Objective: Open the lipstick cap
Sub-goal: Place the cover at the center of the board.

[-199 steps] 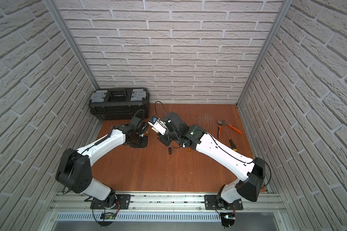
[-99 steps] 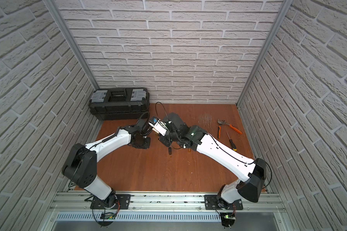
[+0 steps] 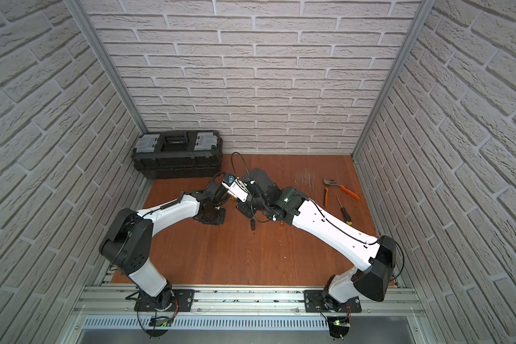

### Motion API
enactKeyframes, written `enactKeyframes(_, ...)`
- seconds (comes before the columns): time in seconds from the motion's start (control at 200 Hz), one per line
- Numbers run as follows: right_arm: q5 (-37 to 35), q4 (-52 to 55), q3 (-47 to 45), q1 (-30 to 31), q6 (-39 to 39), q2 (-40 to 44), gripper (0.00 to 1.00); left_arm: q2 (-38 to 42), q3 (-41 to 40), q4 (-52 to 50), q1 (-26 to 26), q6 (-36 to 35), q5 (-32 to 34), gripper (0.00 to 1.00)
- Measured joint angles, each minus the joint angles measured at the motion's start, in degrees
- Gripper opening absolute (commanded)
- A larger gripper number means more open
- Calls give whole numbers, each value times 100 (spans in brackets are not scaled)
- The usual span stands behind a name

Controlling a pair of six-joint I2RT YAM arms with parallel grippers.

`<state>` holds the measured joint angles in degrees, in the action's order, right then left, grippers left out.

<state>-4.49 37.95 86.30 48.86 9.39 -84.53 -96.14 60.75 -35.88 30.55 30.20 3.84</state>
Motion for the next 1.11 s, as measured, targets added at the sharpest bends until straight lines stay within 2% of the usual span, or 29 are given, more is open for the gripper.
enactKeyframes(0.355,-46,0,-28,2,2,-20,5,144,-560,328,2,175,24,12)
enactKeyframes(0.72,-61,0,-28,7,7,-140,6,313,-778,468,13,308,111,20)
enactKeyframes(1.105,-70,2,-28,11,9,-260,5,308,-776,393,11,345,118,46)
